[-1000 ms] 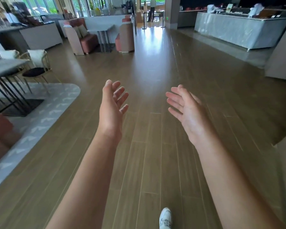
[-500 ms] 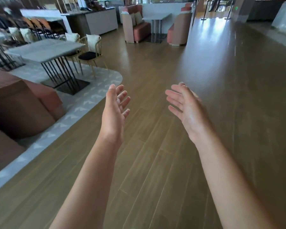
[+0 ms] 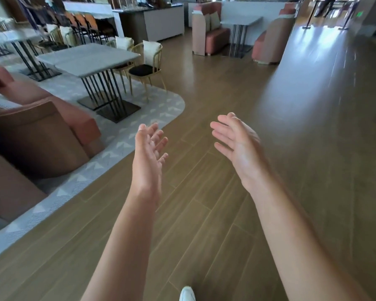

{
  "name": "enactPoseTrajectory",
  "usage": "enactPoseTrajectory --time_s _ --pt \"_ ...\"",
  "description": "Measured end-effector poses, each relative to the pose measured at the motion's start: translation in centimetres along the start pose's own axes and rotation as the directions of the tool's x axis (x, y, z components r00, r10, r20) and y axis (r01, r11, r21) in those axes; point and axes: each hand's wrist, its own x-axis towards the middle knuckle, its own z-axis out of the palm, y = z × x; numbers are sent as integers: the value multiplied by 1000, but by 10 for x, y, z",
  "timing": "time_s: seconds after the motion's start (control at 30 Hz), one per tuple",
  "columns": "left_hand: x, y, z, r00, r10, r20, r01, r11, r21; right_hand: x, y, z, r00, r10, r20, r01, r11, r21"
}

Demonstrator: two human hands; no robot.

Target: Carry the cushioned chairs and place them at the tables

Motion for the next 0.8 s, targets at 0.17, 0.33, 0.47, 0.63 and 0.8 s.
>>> enactPoseTrajectory --time_s 0.17,0.33,0.47,0.63,0.8 --pt "77 7 -22 999 -8 -50 7 1000 -4 74 12 49 997 13 78 -12 1000 -5" --pt "146 13 -33 996 6 -84 -8 1000 -19 140 23 75 991 52 123 -51 999 -10" --pt "213 -3 -18 997 -5 -76 5 1000 -1 210 35 78 986 71 149 -70 997 -10" --pt "306 -21 27 999 -12 -47 15 998 65 319 45 58 987 105 121 -112 992 52" --pt "412 -25 87 999 -6 -33 9 995 101 435 33 38 986 107 130 -115 992 59"
